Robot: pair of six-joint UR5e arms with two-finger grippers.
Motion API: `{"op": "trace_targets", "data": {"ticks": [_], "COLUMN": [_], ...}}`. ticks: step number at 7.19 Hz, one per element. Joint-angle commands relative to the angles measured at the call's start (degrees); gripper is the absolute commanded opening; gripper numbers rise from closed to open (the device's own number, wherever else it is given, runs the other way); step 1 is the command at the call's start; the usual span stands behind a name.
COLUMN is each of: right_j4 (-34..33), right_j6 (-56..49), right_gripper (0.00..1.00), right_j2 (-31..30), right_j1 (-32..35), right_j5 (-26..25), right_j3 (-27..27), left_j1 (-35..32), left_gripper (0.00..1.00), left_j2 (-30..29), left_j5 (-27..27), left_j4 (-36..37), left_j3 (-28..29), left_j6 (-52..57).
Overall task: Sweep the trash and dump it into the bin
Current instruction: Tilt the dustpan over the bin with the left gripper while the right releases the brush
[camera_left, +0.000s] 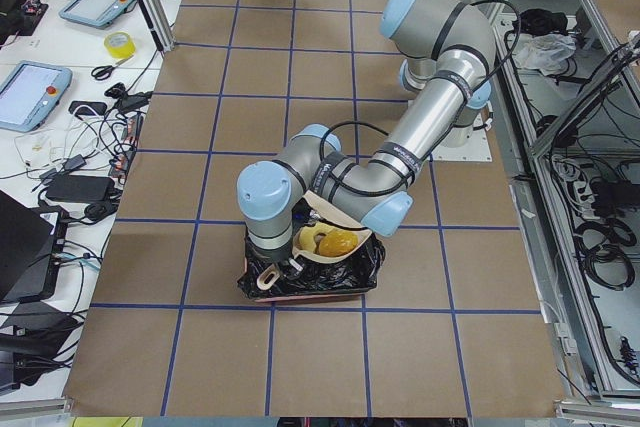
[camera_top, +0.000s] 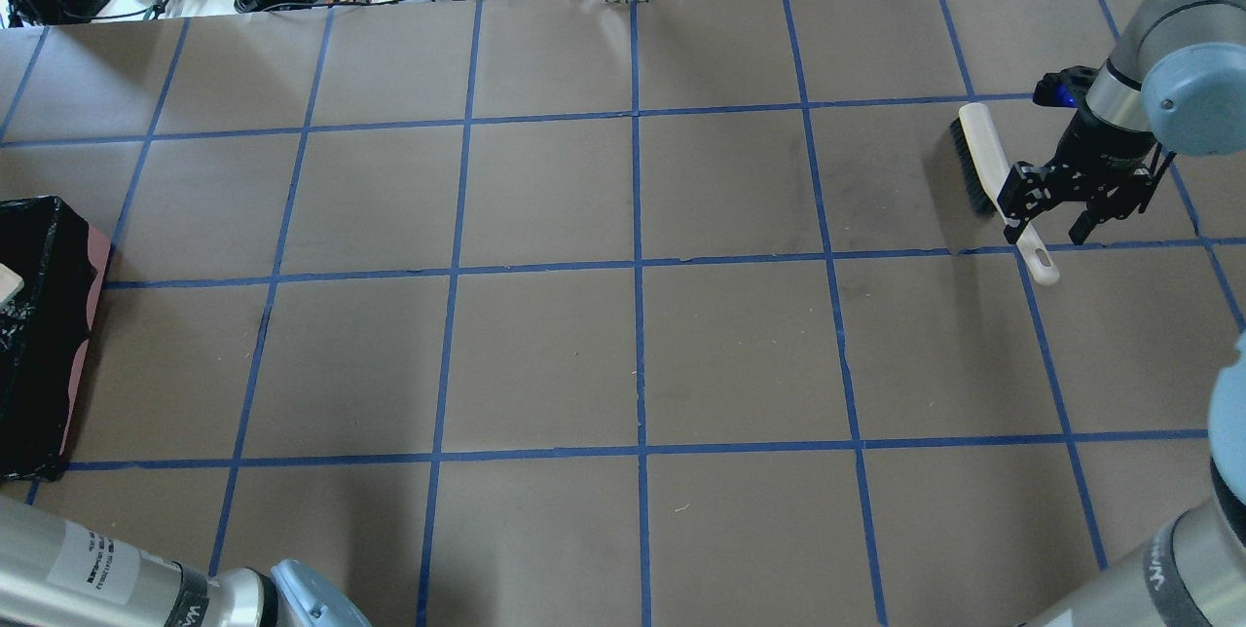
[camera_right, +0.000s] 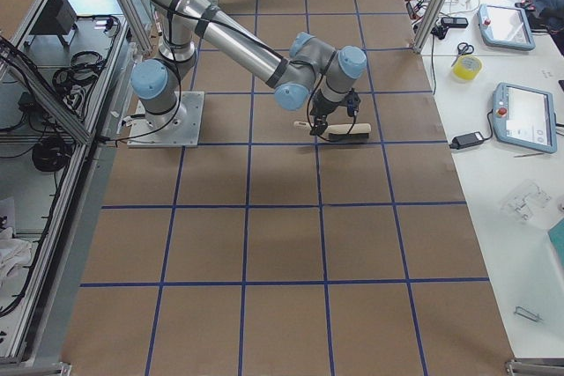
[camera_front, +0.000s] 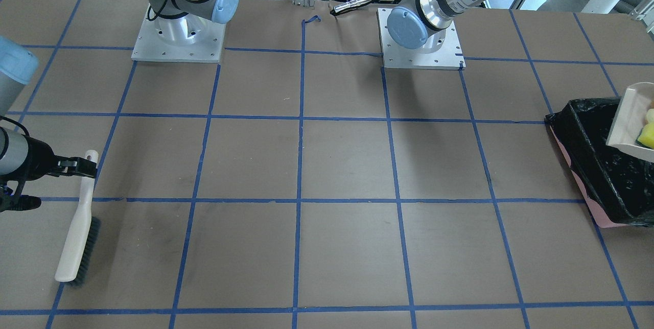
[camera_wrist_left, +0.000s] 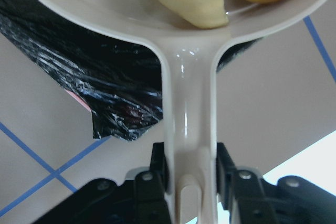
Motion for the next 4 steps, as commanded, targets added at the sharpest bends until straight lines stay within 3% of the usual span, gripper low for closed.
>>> {"op": "trace_targets", "data": {"ticks": [1, 4], "right_j4": [2.5, 14.4], "right_j6": [3.2, 11.1], "right_gripper": [1.00, 1.00], "right_j2": [-5.4, -11.3], "right_j1": [1.6, 8.6], "right_j5": [1.6, 1.6], "right_j3": [-2.1, -10.8], "left_j1": [0.4, -0.1], "left_gripper": [0.20, 0.20], "left_j2": [-1.7, -1.7], "left_j5": [-0.1, -0.4], "left_j4": [2.9, 8.6], "left_j3": [2.2, 1.1], "left_j6": [4.0, 8.9]}}
